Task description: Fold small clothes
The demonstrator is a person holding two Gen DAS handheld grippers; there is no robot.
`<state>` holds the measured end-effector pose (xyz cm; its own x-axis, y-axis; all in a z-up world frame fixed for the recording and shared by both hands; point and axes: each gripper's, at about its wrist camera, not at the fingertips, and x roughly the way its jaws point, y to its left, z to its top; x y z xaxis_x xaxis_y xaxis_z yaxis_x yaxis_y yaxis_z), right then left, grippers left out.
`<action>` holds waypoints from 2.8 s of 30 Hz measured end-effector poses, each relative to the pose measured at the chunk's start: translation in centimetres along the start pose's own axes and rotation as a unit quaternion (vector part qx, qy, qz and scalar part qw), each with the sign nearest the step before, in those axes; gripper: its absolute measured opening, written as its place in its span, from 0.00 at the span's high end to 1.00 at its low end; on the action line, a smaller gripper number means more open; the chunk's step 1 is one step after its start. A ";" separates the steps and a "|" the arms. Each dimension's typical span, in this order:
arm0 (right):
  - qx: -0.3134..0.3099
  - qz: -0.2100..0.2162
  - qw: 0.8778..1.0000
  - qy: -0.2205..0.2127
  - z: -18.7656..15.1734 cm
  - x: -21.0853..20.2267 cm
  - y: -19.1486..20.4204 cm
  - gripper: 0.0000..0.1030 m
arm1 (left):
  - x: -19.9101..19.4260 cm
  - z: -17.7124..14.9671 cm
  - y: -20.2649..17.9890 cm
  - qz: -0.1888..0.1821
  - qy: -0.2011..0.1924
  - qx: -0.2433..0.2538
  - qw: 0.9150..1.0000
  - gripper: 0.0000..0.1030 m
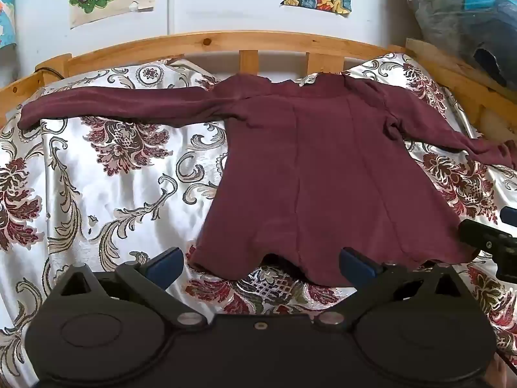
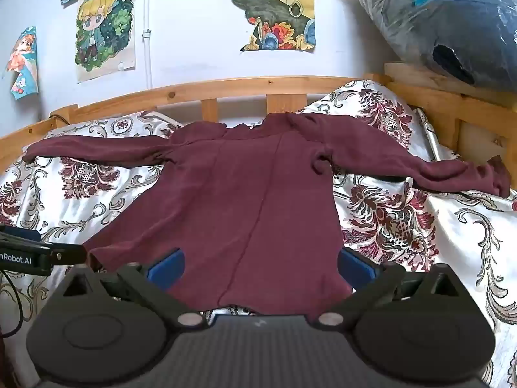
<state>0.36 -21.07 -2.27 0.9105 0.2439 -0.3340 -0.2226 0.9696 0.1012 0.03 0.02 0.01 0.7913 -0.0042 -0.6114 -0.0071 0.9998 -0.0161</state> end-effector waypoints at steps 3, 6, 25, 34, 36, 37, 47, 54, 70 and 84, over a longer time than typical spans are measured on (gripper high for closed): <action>0.002 0.001 1.000 0.001 0.0 -0.1 0.1 0.00 | 0.0 0.0 0.0 -0.001 -0.001 0.000 1.000 0.01; 0.003 0.001 1.000 0.002 -0.1 0.0 -0.1 0.00 | 0.1 0.1 0.1 -0.001 0.000 -0.001 1.000 0.01; 0.011 0.007 1.000 0.007 -0.2 0.0 -0.2 0.00 | 0.1 -0.1 0.1 0.002 -0.001 -0.003 1.000 0.01; 0.012 0.007 1.000 0.008 -0.2 0.1 -0.2 0.00 | 0.1 -0.1 0.1 0.002 0.000 -0.003 1.000 0.01; 0.011 0.007 1.000 0.008 -0.2 0.1 -0.1 0.00 | 0.1 -0.1 0.1 0.002 -0.001 -0.003 1.000 0.01; 0.011 0.006 1.000 0.008 -0.2 0.1 -0.1 0.00 | 0.1 -0.1 0.1 0.002 -0.001 -0.003 1.000 0.01; 0.013 0.007 1.000 0.009 -0.2 0.1 -0.2 0.00 | 0.1 -0.1 0.1 0.002 -0.001 -0.003 1.000 0.01; 0.013 0.007 1.000 0.009 -0.2 0.1 -0.2 0.00 | 0.1 0.0 0.1 0.002 0.000 -0.003 1.000 0.01; 0.013 0.007 1.000 0.009 -0.3 0.0 -0.2 0.00 | 0.0 -0.2 0.2 0.001 0.001 -0.003 1.000 0.01; 0.014 0.007 1.000 0.009 -0.2 0.0 -0.2 0.00 | 0.1 -0.3 0.2 0.000 0.001 -0.003 1.000 0.01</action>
<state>0.29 -21.25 -2.48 0.9011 0.2584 -0.3482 -0.2260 0.9652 0.1315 -0.08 0.18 -0.28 0.7897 -0.0035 -0.6135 -0.0116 0.9997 -0.0206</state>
